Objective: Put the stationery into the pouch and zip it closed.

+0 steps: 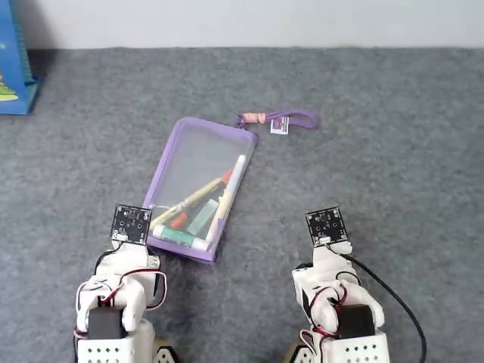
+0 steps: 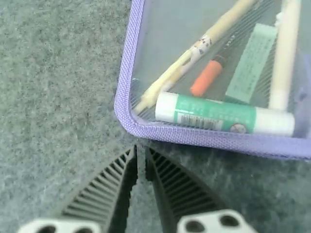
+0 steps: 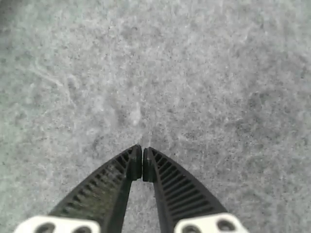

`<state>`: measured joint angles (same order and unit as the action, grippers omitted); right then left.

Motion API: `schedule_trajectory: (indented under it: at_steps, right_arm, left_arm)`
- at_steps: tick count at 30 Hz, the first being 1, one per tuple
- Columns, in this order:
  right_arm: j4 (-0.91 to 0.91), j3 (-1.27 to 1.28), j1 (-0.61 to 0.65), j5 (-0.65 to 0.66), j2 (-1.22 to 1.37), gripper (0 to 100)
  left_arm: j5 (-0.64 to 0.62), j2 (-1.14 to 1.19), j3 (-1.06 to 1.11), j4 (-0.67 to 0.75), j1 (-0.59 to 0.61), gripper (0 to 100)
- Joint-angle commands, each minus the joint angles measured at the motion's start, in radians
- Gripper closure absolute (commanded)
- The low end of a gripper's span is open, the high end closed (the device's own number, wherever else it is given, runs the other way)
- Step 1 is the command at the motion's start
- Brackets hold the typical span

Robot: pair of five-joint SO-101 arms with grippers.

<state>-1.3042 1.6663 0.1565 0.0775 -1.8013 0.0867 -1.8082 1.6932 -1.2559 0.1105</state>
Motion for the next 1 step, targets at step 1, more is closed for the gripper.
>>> schedule_trajectory:
  at_steps: [1]
  right_arm:
    - [-0.007, 0.017, -0.004, 0.011, -0.013, 99.1]
  left_arm:
    - [0.005, -0.009, -0.01, -0.003, 0.003, 96]
